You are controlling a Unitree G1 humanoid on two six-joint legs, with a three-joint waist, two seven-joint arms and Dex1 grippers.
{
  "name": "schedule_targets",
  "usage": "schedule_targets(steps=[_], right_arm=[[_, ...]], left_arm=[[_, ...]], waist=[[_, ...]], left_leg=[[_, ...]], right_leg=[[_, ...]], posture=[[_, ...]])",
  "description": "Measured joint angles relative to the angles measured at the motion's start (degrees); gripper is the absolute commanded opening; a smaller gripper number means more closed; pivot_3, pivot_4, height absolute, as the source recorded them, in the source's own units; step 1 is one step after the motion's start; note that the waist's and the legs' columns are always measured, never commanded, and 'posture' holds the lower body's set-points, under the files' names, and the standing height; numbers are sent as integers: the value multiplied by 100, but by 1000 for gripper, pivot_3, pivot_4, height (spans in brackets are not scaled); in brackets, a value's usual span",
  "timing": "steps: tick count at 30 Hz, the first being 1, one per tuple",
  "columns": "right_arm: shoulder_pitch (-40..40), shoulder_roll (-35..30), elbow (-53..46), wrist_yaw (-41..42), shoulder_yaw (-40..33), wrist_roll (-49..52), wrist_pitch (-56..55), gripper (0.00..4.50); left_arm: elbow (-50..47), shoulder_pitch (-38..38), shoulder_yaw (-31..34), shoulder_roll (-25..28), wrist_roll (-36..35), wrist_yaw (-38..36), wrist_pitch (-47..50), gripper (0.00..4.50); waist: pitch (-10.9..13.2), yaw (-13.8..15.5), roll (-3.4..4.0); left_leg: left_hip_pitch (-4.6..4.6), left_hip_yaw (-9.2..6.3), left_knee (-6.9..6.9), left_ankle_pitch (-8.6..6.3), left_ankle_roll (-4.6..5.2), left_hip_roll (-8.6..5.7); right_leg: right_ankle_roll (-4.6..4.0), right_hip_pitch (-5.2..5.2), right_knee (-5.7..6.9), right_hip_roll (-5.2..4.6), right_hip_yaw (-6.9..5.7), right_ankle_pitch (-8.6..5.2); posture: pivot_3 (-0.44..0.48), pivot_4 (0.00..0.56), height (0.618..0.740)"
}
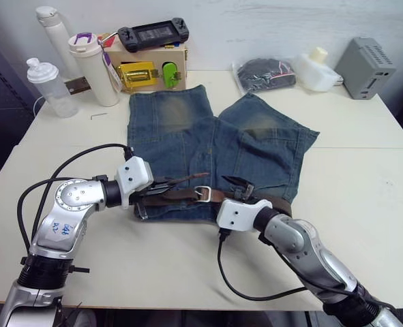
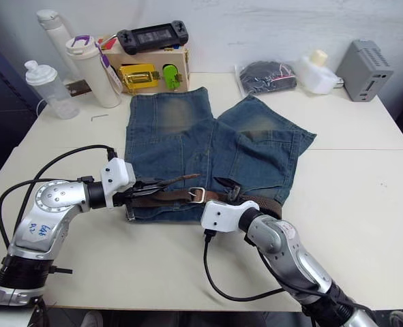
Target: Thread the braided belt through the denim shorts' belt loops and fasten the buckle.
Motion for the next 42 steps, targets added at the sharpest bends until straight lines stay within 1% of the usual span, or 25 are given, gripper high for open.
schedule_targets(steps=[4,9,12,15,21,26,29,31,32,33,34,35,36,37,38,42], right_arm=[[194,-185,-239,296,-174,79,-87,4408],[164,-209,-207,279,-315,-71,-132,4408],[78,-134,-38,228,-327,-242,-158,4408],[-42,-93,199,144,-180,-574,-371,4408],[-113,126,414,50,-133,-855,-578,4408],[-236,469,597,54,-27,-1050,-556,4408],[-234,638,611,59,10,-1116,-444,3667],[-195,739,640,84,30,-1129,-324,2723],[-172,790,659,89,42,-1145,-276,2305],[-149,831,663,94,53,-1159,-223,1997],[-117,881,664,102,58,-1165,-175,1530],[-93,918,664,109,65,-1167,-119,1237],[-80,956,667,117,71,-1175,-69,685],[-75,993,668,122,73,-1186,-15,293],[-76,1012,667,123,72,-1200,20,22],[-115,1017,665,112,62,-1326,68,22]], left_arm=[[19,-66,0,0,-2,-2,0,0],[20,-131,0,0,-6,-4,0,0],[20,-140,-1,-5,-19,-4,0,0],[20,-154,-1,-10,-36,-4,15,0],[20,-158,-1,-10,-41,6,47,0],[21,-158,-1,-9,-25,69,59,0],[21,-158,-1,-9,-23,92,62,0],[21,-158,-1,-9,-23,115,72,0],[21,-158,-2,-9,-24,120,78,0],[21,-157,-1,-9,-24,122,82,0],[21,-157,-1,-9,-24,124,87,0],[21,-157,-1,-9,-24,128,94,0],[21,-158,-2,-9,-25,131,99,0],[21,-158,-2,-9,-25,134,103,0],[21,-158,-1,-9,-25,137,107,0],[39,-162,-3,-9,-21,150,128,0]], waist=[[0,-2,0],[0,-4,0],[0,-5,0],[0,-7,0],[-1,-9,-1],[-2,-19,-3],[-2,-25,-3],[-2,-22,-3],[-2,-20,-3],[-2,-19,-3],[-2,-19,-3],[-2,-19,-3],[-2,-19,-3],[-2,-19,-3],[-2,-19,-3],[-2,-19,-3]], left_leg=[[0,0,0,0,0,0],[0,0,1,0,0,1],[0,0,2,0,0,1],[0,0,5,0,0,0],[0,0,9,0,0,0],[3,-1,9,0,0,1],[4,0,7,0,0,1],[5,-2,9,0,0,2],[4,-2,9,0,0,1],[4,-1,9,0,0,1],[4,-2,9,0,0,1],[4,-2,10,0,-1,1],[4,-2,9,0,0,1],[4,-2,10,0,0,1],[4,-2,10,0,0,1],[4,-2,11,0,-1,0]], right_leg=[[0,0,0,0,0,0],[0,-1,8,2,0,0],[0,-2,12,2,-1,0],[0,-2,16,2,0,0],[0,-2,21,2,0,0],[0,-3,27,4,-2,0],[0,-3,38,4,-1,0],[0,-4,40,4,-2,0],[0,-4,40,4,-1,0],[0,-4,41,4,-1,0],[0,-4,42,4,-1,0],[0,-4,42,4,-1,0],[0,-4,42,4,-1,0],[0,-4,42,4,-1,0],[0,-4,42,4,-1,0],[0,-4,42,3,-1,0]], posture=[[0,150,740],[0,150,740],[0,150,740],[0,150,740],[0,150,740],[0,150,740],[0,150,740],[0,150,740],[0,150,740],[0,150,740],[0,150,740],[0,150,740],[0,150,740],[0,150,740],[0,150,740],[0,150,740]])
